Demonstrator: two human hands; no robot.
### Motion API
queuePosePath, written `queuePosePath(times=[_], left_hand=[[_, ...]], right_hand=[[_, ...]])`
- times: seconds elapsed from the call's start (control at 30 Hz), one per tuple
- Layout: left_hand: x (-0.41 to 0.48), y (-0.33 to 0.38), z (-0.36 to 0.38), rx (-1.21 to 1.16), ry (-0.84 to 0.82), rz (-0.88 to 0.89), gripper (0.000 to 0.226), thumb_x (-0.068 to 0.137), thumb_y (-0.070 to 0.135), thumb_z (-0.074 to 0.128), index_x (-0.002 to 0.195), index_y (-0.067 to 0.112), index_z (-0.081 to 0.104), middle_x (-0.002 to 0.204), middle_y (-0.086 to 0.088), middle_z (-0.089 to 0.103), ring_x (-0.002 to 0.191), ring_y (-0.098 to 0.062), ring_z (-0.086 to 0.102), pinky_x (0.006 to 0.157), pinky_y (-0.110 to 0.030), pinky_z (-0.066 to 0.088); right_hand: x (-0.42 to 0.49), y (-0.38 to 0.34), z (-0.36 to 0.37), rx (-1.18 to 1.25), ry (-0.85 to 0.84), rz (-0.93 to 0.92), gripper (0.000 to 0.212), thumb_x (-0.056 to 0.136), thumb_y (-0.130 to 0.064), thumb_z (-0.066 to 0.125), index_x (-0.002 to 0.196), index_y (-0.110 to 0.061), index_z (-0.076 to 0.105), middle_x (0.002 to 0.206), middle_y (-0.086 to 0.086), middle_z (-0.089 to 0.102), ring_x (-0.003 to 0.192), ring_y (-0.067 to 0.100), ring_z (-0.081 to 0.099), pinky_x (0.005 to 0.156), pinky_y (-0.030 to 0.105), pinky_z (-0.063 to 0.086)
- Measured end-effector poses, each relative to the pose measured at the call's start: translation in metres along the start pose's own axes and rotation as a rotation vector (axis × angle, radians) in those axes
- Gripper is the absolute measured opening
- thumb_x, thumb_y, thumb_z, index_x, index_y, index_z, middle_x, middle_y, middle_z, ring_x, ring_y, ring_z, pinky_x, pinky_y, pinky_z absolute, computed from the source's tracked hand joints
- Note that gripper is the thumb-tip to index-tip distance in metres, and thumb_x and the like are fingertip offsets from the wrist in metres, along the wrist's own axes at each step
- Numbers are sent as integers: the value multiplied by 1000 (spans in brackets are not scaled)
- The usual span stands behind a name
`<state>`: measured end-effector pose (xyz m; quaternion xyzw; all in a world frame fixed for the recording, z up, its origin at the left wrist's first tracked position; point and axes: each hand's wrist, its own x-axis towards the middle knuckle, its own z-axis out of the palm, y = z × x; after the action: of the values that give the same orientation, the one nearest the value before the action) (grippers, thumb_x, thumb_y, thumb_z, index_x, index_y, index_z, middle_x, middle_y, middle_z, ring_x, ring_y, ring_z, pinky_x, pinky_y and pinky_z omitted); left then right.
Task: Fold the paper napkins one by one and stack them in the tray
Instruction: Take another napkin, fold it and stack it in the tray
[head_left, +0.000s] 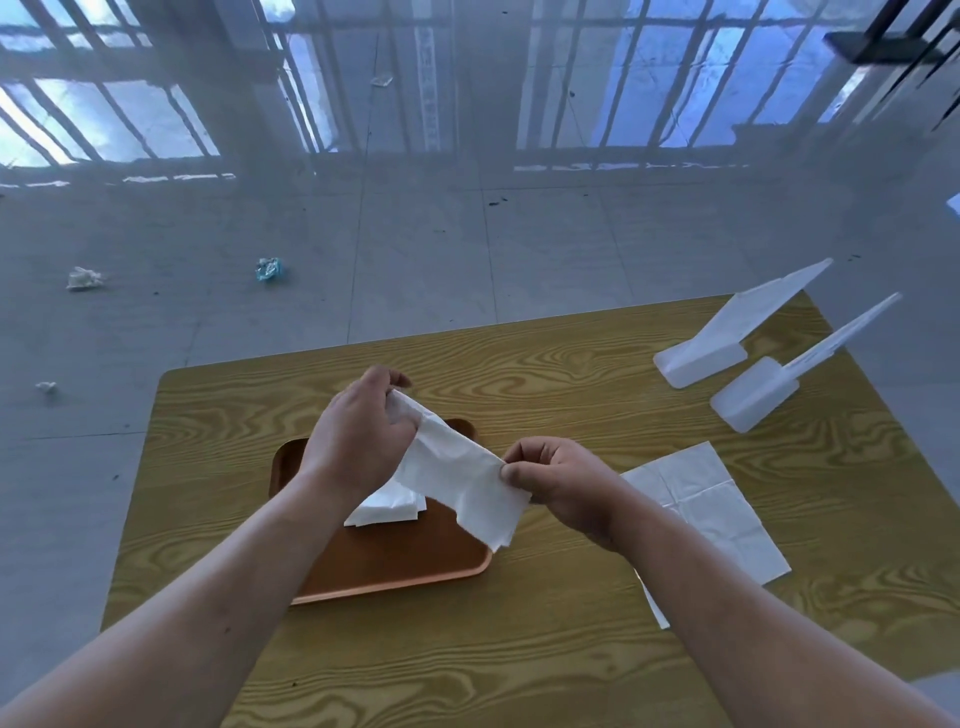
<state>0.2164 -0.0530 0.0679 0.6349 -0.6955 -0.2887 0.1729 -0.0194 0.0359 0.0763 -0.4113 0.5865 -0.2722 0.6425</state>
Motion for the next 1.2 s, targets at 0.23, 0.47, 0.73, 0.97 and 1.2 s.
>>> queuePosePath(times=[0.23, 0.47, 0.73, 0.97, 1.2], left_hand=[[-12, -1, 2, 9, 35, -36, 38, 85, 64, 62, 108, 34, 56, 88, 12, 69, 81, -7, 65, 69, -27, 46], [-24, 28, 5, -395, -556, -439, 81, 80, 94, 34, 126, 32, 57, 76, -9, 80, 50, -20, 62, 51, -29, 51], [-25, 41, 9, -1047, -470, -417, 63, 84, 50, 76, 134, 15, 62, 124, -14, 75, 100, -26, 73, 83, -41, 58], [-22, 39, 8, -1082, -388, -312, 44, 92, -5, 71, 130, 12, 59, 118, -18, 77, 106, -35, 75, 85, -41, 64], [-22, 39, 8, -1091, -496, -251, 61, 92, -9, 70, 144, 14, 47, 120, -27, 73, 104, -35, 74, 87, -41, 64]], right_hand=[[-3, -2, -1, 697, -59, 29, 15, 103, -12, 50, 103, -5, 64, 102, 12, 74, 97, 26, 74, 89, 44, 61], [1, -12, -3, 843, -10, -48, 29, 103, -15, 50, 124, 2, 60, 128, 25, 68, 114, 35, 69, 97, 46, 58], [6, -8, 1, 739, 22, -41, 12, 92, -17, 65, 100, -8, 66, 110, 19, 72, 105, 33, 72, 98, 52, 58], [7, -7, 3, 612, 90, -30, 9, 81, -22, 74, 89, -17, 74, 94, 9, 75, 86, 21, 74, 72, 35, 61], [12, -14, 0, 585, 129, -25, 72, 90, -1, 73, 146, -27, 36, 125, 28, 69, 99, 29, 75, 74, 31, 60]])
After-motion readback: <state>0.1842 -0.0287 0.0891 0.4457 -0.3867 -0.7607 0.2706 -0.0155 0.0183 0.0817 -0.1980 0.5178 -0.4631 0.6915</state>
